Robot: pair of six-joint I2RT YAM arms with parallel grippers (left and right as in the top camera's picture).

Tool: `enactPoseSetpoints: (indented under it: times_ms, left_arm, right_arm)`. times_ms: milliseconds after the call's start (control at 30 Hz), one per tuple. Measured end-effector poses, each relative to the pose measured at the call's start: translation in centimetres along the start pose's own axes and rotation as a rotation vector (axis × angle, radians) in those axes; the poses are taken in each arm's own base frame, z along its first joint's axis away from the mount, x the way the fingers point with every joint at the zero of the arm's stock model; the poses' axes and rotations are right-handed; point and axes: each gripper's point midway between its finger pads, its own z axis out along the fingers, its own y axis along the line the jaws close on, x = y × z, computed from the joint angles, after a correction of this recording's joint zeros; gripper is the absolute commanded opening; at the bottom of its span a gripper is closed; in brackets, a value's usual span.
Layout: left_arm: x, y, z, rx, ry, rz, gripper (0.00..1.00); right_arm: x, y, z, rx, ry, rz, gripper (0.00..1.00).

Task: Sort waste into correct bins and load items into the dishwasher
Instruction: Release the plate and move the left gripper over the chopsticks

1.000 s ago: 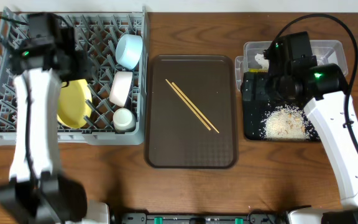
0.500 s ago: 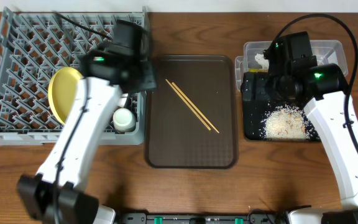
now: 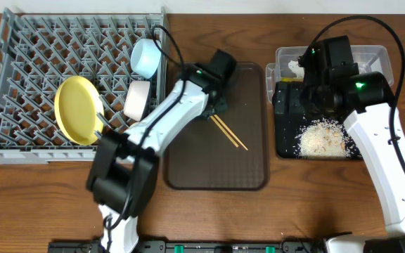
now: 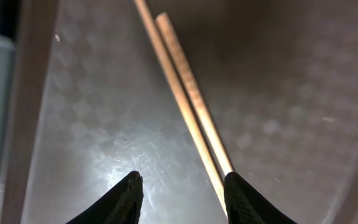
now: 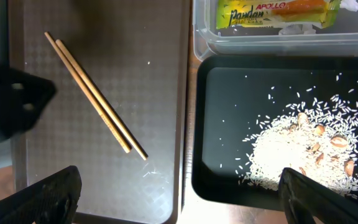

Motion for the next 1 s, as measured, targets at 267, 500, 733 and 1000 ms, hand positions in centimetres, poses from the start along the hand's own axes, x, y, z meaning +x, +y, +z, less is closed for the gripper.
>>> enactPoseSetpoints:
  times_ms: [267,500,733,1000]
  left_arm:
    - [0.8,0.5,2.7,-0.049,0.037,-0.118,0.44]
    - [0.5,-0.1,2.8,-0.023,0.028,-0.185,0.43]
    - [0.8,-0.6,2.8,-0.013,0.031,-0.258,0.43]
    - [1.8,-0.4,3.8,-0.016,0.042,-0.325,0.43]
  right_arm:
    - [0.0,0.0,0.0,0.0,0.0,0.0,0.99]
    - [0.0,0.0,0.0,0.0,0.0,0.0,0.99]
    - [0.0,0.0,0.0,0.0,0.0,0.0,0.99]
    - [0.0,0.0,0.0,0.0,0.0,0.0,0.99]
